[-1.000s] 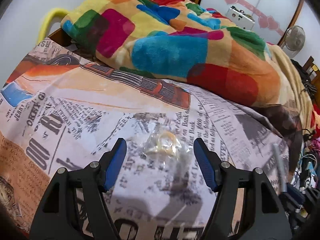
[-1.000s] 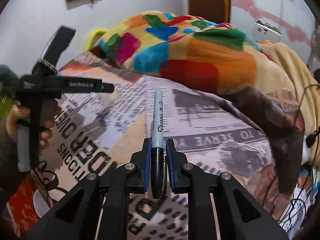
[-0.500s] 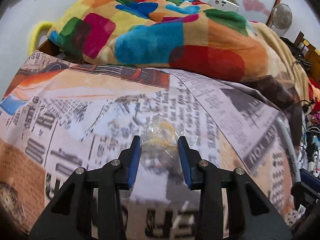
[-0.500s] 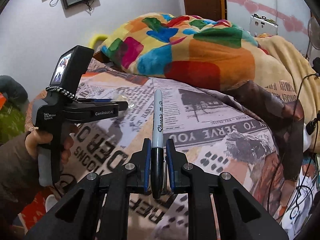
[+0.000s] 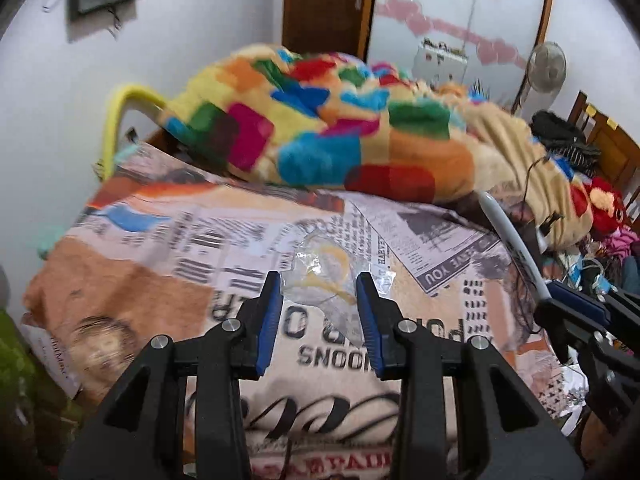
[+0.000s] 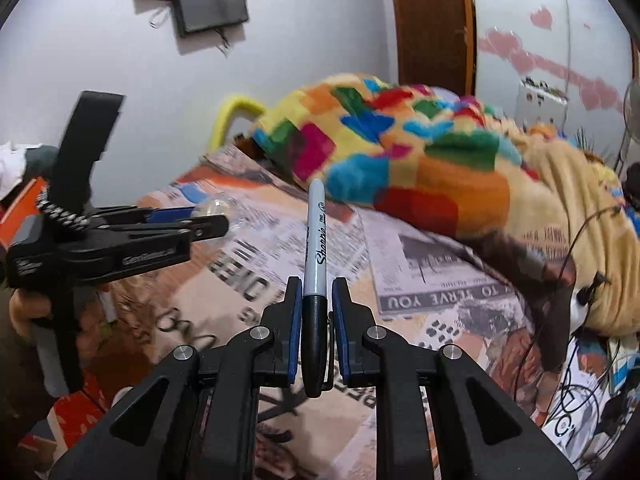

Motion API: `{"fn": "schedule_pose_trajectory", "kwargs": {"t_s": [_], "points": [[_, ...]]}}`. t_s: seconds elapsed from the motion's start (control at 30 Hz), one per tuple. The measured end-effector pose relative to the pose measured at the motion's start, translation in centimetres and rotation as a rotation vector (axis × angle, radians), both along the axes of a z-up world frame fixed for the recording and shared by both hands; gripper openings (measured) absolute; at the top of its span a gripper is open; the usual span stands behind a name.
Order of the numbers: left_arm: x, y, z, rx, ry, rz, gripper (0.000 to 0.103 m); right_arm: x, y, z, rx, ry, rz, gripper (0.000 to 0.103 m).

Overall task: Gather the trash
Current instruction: 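Carry the Sharpie marker and plastic bag over the white floor bin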

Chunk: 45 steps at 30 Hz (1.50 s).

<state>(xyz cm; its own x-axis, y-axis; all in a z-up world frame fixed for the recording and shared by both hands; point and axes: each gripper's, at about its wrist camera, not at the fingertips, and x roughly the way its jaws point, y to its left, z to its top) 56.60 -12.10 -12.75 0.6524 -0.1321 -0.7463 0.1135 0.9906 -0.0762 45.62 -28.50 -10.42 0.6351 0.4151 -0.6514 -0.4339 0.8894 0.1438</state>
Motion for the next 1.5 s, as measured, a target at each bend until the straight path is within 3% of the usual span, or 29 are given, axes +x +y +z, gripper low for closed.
{"fn": "schedule_pose_trajectory", "kwargs": {"t_s": [0.3, 0.6, 0.8, 1.1, 1.5], "points": [[-11.4, 5.8, 7.8, 0.007, -0.129, 0.131, 0.037, -6.1, 3.6, 6.4, 0.020, -0.118, 0.095, 0.014], [-21.6, 12.0, 11.1, 0.004, -0.194, 0.258, 0.037, -12.4, 8.7, 9.6, 0.029, -0.191, 0.216, 0.014], [-28.4, 16.1, 12.4, 0.026, -0.235, 0.340, 0.037, -15.8, 12.3, 10.0, 0.040, -0.198, 0.295, 0.014], [-38.0, 22.2, 10.8, 0.039, -0.219, 0.481, 0.037, -20.7, 20.0, 8.4, 0.002, -0.168, 0.469, 0.014], [-45.2, 28.9, 3.3, -0.012, -0.064, 0.647, 0.037, -24.9, 28.0, 1.6, -0.113, 0.000, 0.666, 0.014]]}}
